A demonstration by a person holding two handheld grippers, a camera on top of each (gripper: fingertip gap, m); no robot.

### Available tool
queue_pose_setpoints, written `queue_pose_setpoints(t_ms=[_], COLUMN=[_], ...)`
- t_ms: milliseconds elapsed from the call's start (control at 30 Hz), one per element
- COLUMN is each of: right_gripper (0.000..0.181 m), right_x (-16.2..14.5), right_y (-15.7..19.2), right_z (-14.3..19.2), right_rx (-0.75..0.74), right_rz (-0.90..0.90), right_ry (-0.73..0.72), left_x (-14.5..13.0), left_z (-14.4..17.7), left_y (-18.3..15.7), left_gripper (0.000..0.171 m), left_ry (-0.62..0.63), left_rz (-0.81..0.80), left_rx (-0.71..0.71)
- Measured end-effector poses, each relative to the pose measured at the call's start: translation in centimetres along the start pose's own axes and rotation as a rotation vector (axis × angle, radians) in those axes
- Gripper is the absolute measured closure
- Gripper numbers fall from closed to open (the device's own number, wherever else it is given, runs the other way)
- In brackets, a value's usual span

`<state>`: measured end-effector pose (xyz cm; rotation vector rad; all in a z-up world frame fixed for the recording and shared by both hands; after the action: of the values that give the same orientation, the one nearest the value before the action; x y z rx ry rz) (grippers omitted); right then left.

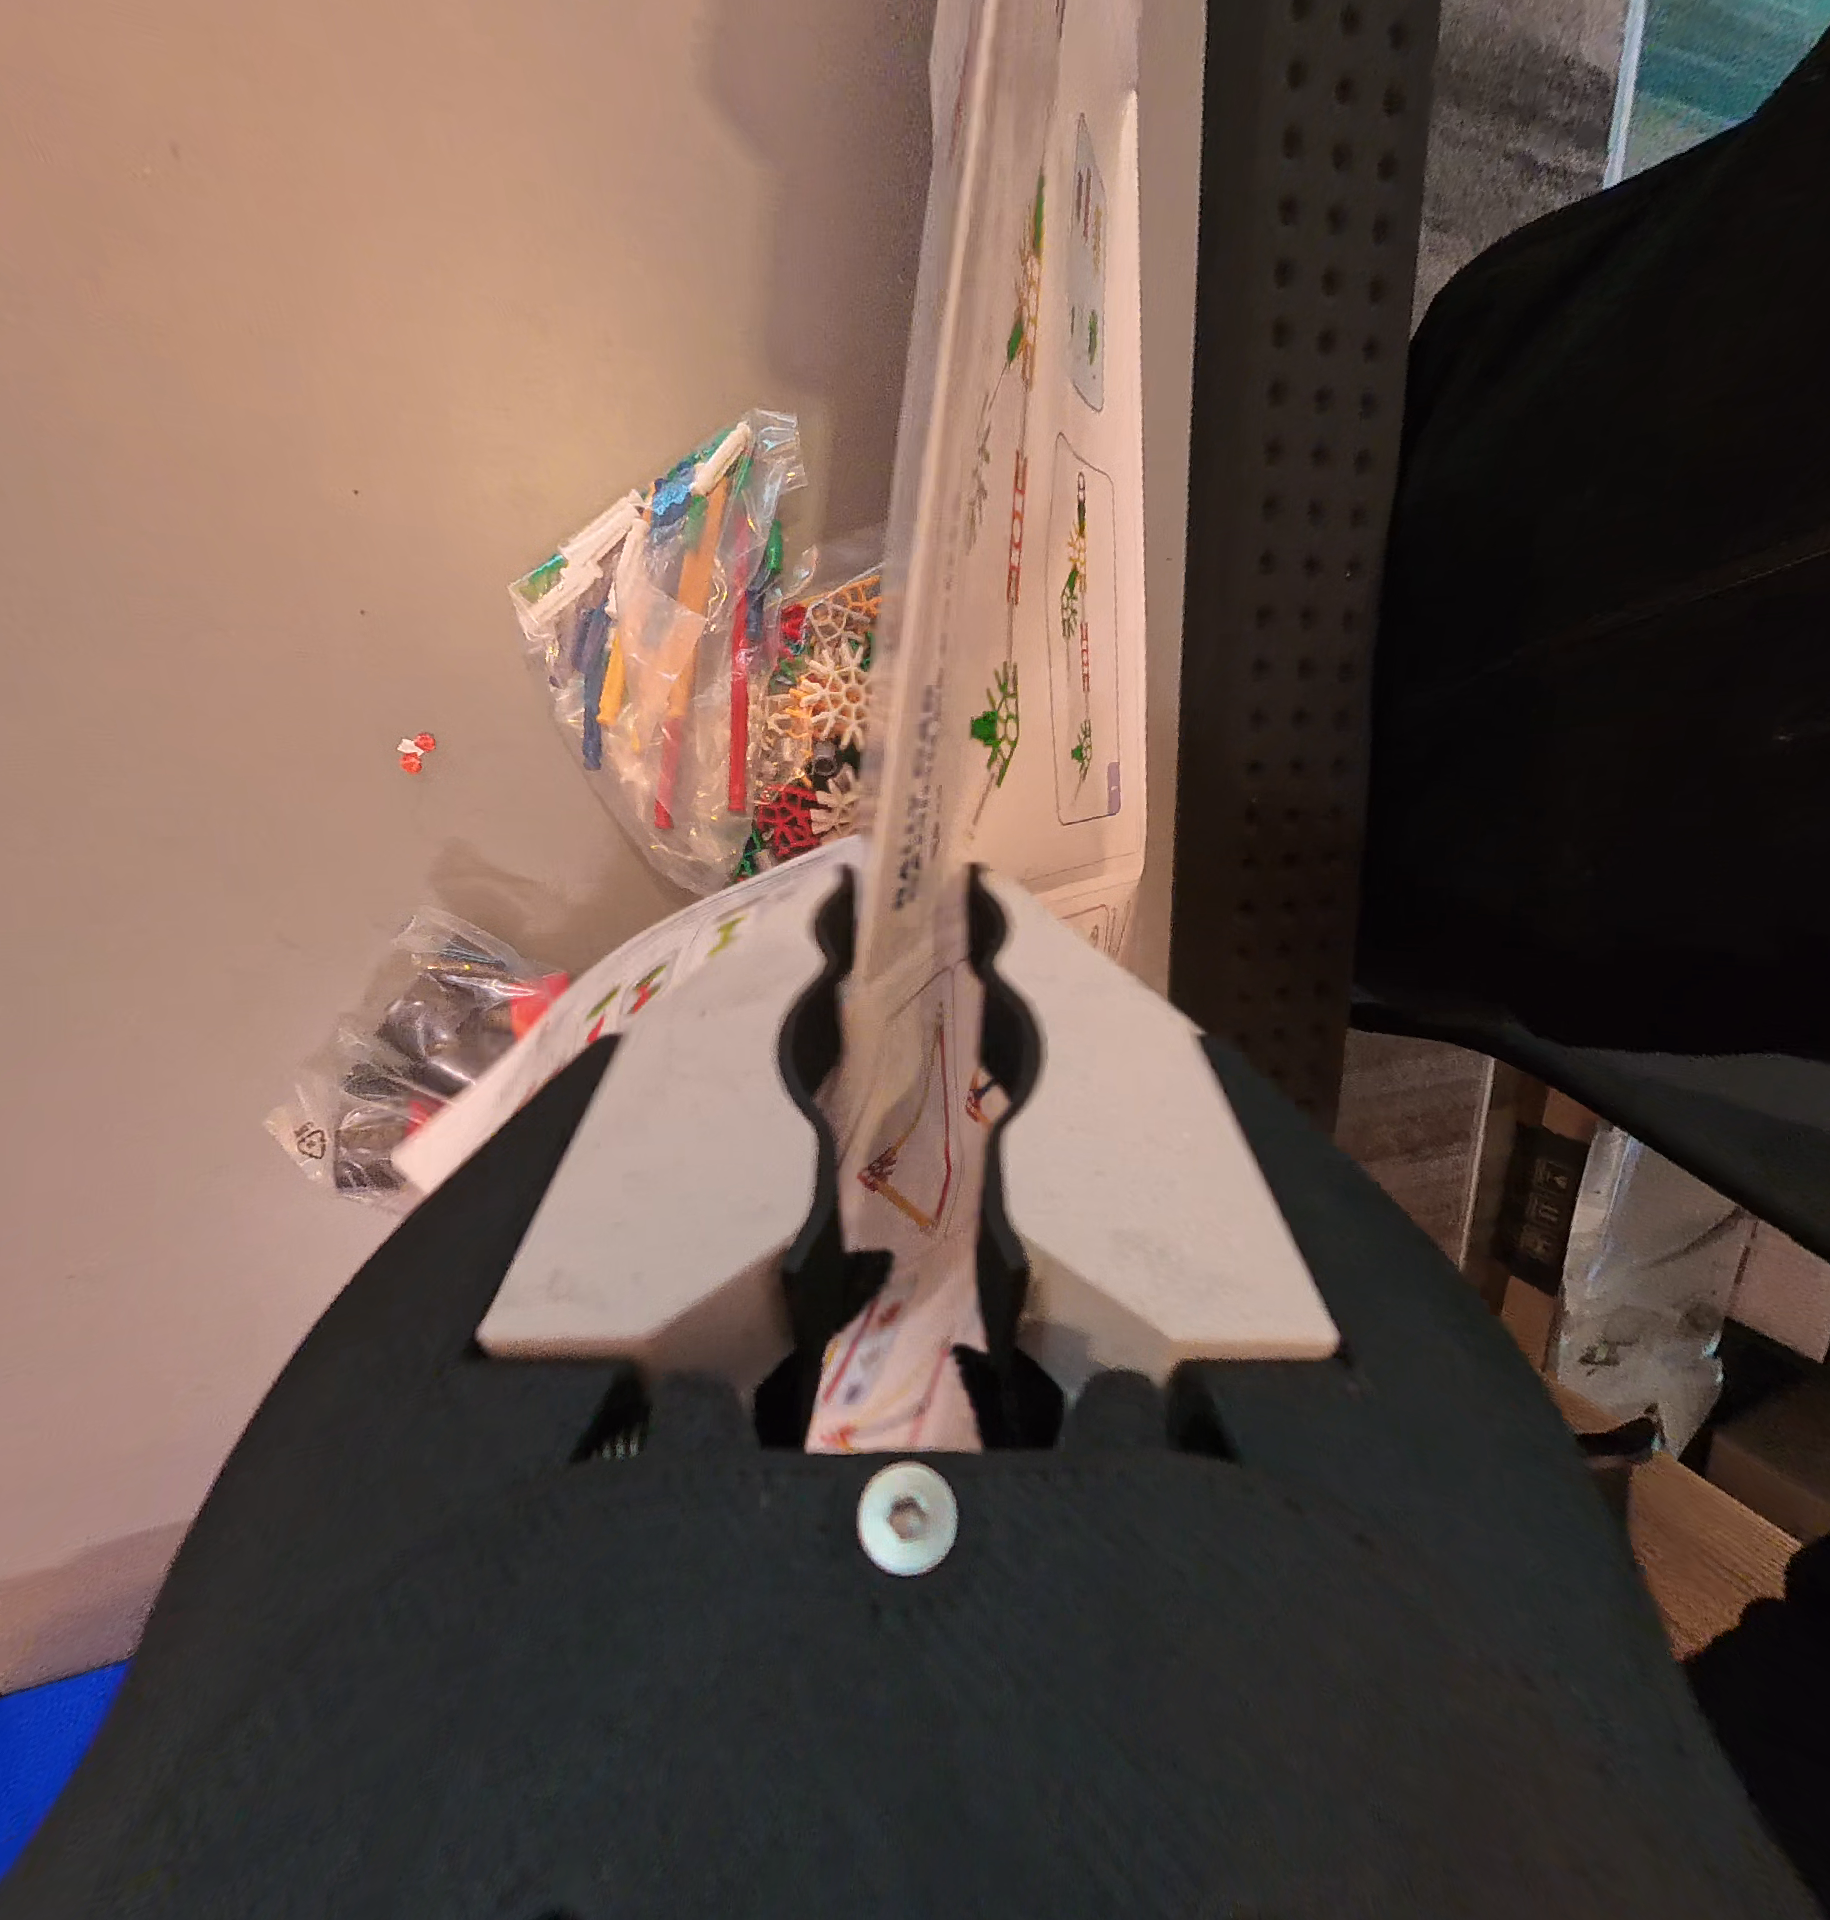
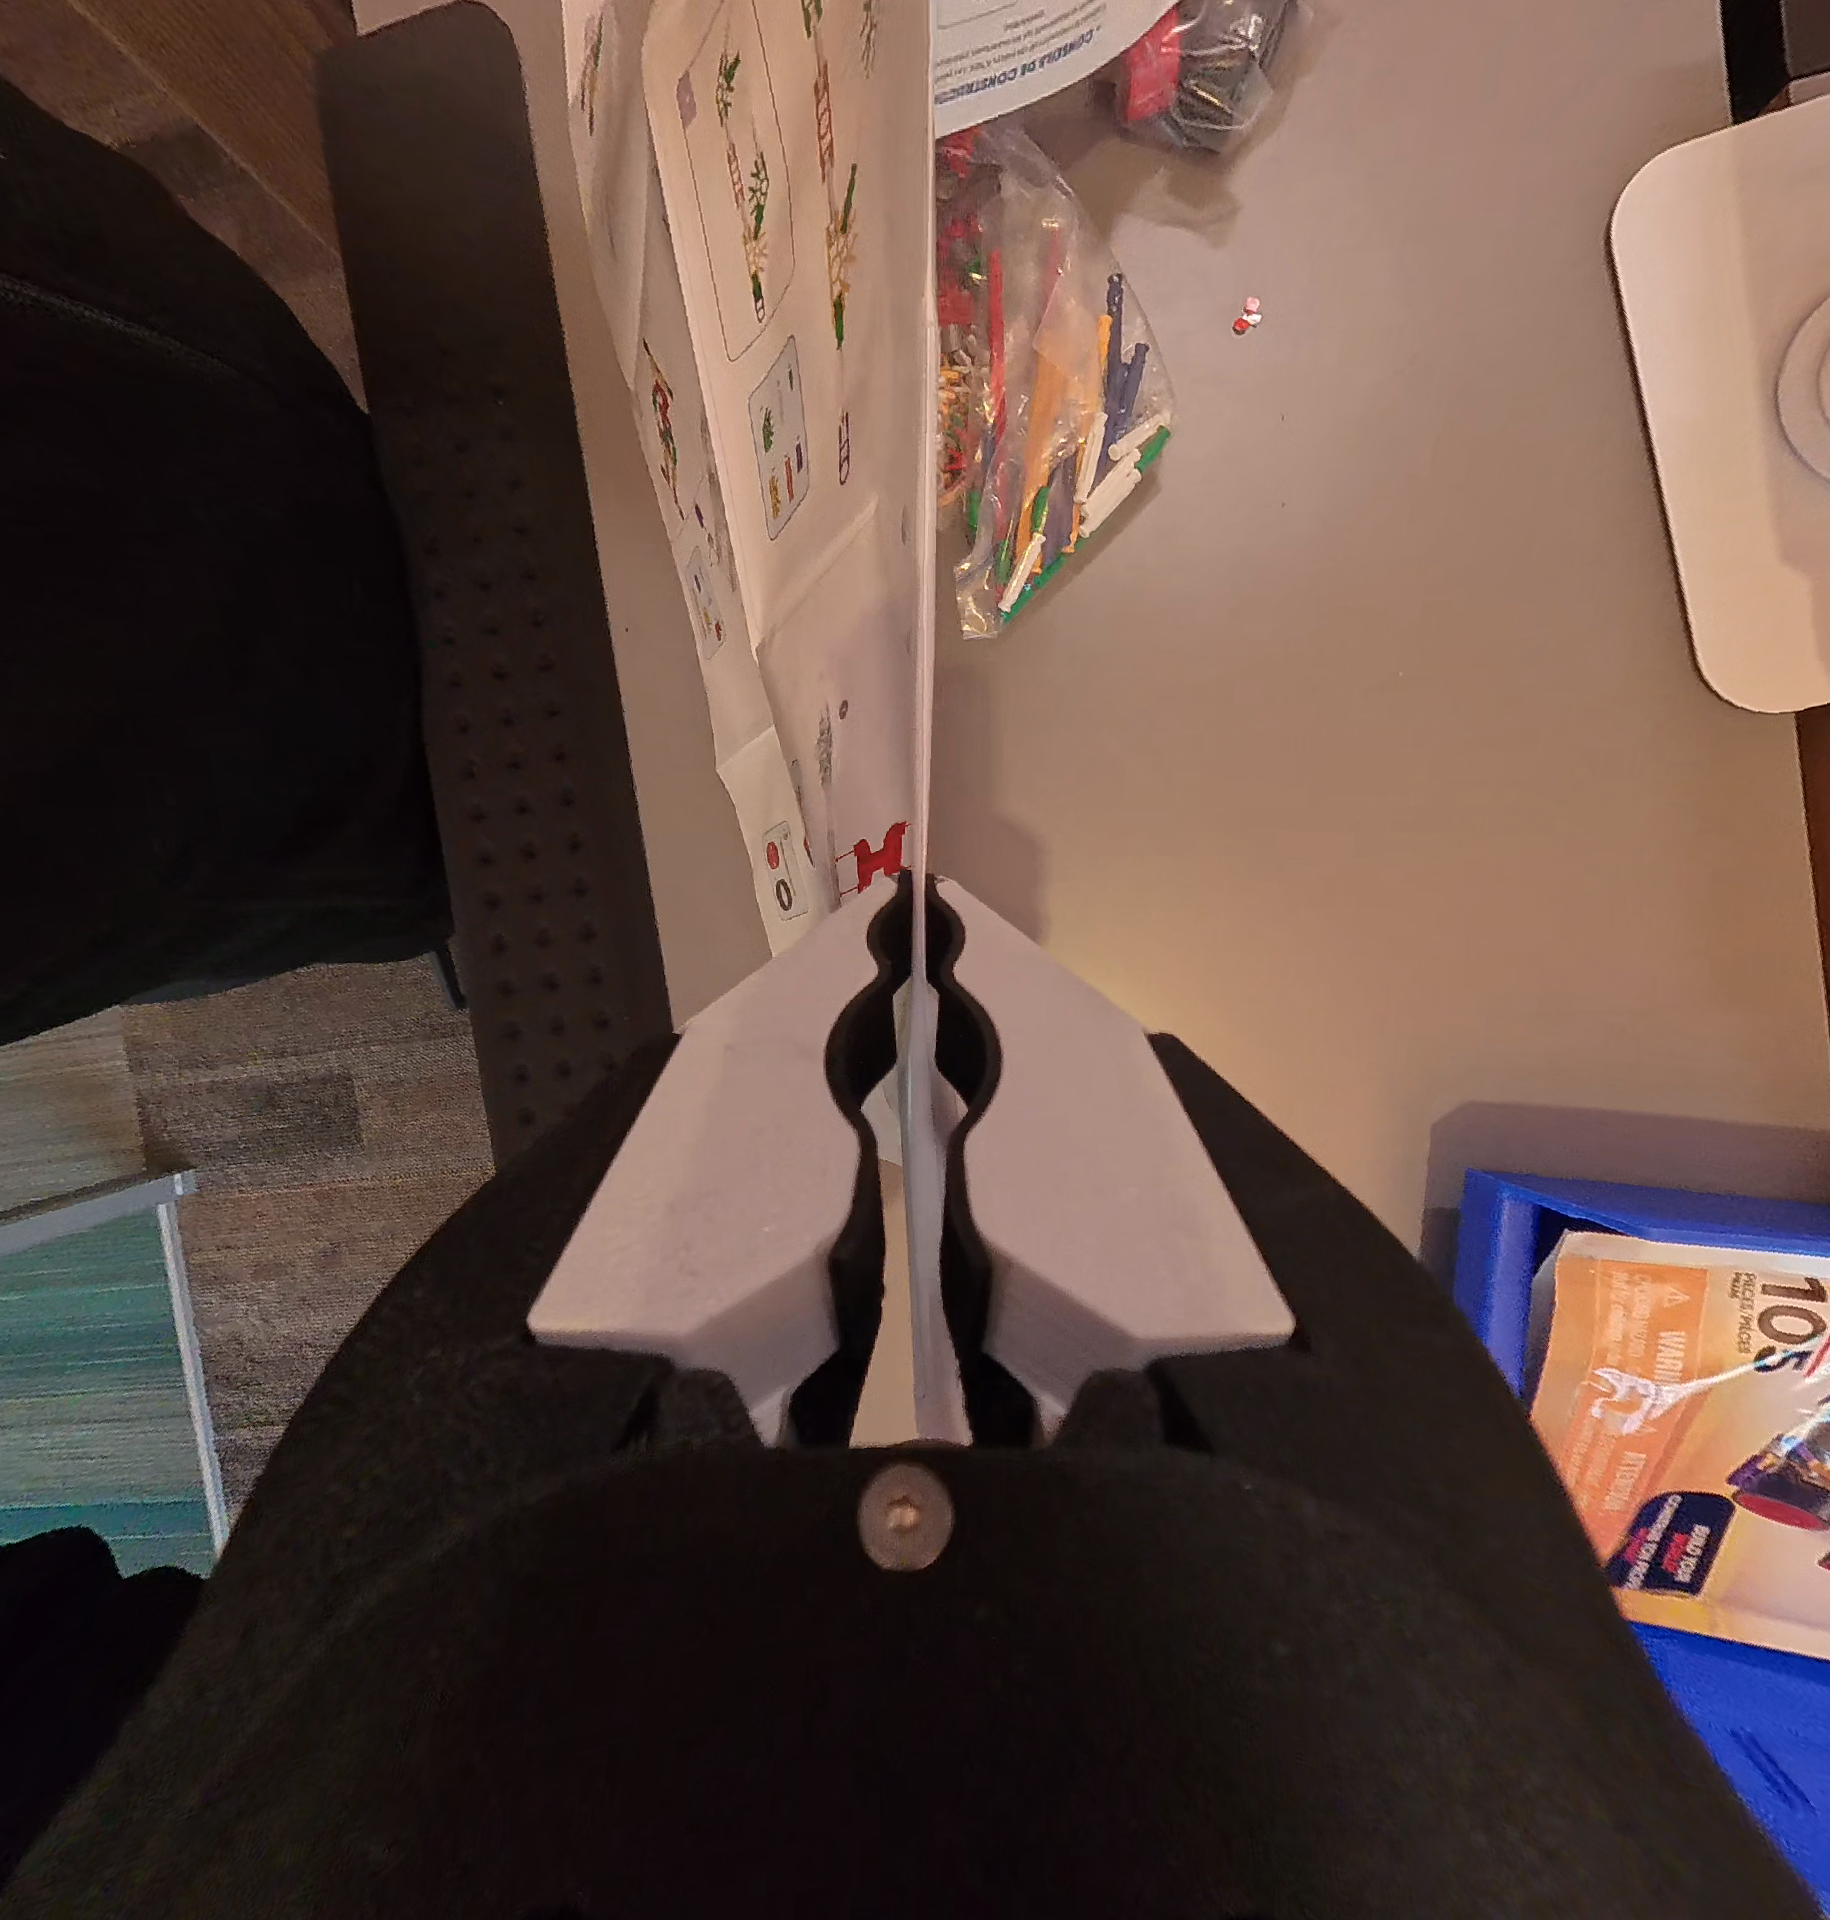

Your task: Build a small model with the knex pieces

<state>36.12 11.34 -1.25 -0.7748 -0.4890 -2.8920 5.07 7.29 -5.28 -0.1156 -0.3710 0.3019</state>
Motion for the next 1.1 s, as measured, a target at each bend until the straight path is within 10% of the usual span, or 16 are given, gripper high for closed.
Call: queue_pose_setpoints(t_ms=[200, 433, 600, 700, 800, 1100], right_gripper=[0.181, 0.181, 0.181, 0.181, 0.181, 0.179], right_x=[-0.4, -1.1, -1.4, -1.9, -2.2, -2.9], right_y=[-0.1, -0.5, -1.6, -2.7, -3.8, -9.6], right_z=[-0.1, -0.4, -0.8, -0.9, -1.2, -3.8], right_rx=[-0.004, 0.007, 0.014, 0.000, 0.001, -0.133], right_rz=[-0.012, -0.043, -0.076, -0.111, -0.143, -0.235], right_ry=[0.016, 0.001, -0.013, -0.014, -0.037, 0.003], left_x=[-1.7, -3.7, -3.6, -4.9, -5.7, -6.6], left_z=[0.3, 0.1, 0.6, 0.5, 0.1, -1.8], left_y=[-0.4, -0.7, 0.4, 1.8, 2.4, 5.9], left_gripper=[0.122, 0.171, 0.171, 0.137, 0.169, 0.171], left_ry=[0.033, 0.055, 0.023, 0.074, 0.078, 0.120], left_rz=[0.043, 0.052, 0.058, 0.110, 0.112, 0.171], left_rx=[-0.032, -0.044, 0.006, 0.038, 0.027, 0.096])
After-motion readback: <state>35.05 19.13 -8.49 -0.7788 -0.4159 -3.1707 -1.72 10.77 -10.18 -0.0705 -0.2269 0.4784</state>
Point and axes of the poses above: each gripper's, where its closed fingertips meet, z back along the fingers, x out of its top, y = z × x across the jaws, the point moved 6 cm from there along z, back along the fingers, and after that the axes turned 9 degrees about x, right-handed, at the moved point
